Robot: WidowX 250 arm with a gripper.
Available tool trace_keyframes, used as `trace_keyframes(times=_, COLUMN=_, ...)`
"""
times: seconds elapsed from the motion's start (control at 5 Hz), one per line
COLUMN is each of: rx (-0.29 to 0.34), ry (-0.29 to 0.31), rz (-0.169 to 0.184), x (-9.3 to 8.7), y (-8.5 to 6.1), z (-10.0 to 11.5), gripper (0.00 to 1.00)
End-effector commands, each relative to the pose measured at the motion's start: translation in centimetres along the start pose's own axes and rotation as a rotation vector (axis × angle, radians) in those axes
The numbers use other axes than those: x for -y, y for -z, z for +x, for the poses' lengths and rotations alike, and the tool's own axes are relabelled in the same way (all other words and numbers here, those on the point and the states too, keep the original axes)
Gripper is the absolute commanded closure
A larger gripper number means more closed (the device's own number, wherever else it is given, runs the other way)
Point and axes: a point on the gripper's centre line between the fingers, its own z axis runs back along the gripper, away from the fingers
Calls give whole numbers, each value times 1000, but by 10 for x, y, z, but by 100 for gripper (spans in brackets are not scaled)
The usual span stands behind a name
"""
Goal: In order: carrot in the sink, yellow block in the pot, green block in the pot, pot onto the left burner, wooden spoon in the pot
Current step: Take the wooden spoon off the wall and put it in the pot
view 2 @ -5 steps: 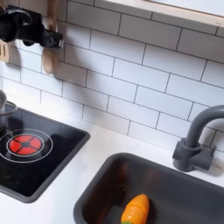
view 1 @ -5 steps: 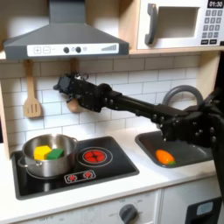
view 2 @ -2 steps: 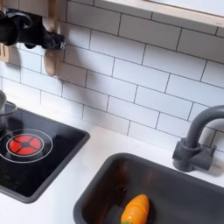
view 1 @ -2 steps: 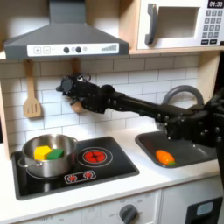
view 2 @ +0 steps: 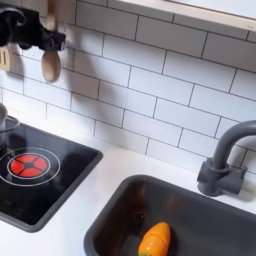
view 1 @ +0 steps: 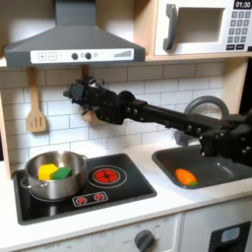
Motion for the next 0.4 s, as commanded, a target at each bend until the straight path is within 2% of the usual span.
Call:
trace_keyframes(times=0.0, rx=7, ry=4, rz=22, x=1, y=-13, z=3, gripper=100)
trace_keyframes(times=0.2, rx=-33, ry=-9, rz=57, x=-1, y=-34, z=-11, gripper=100)
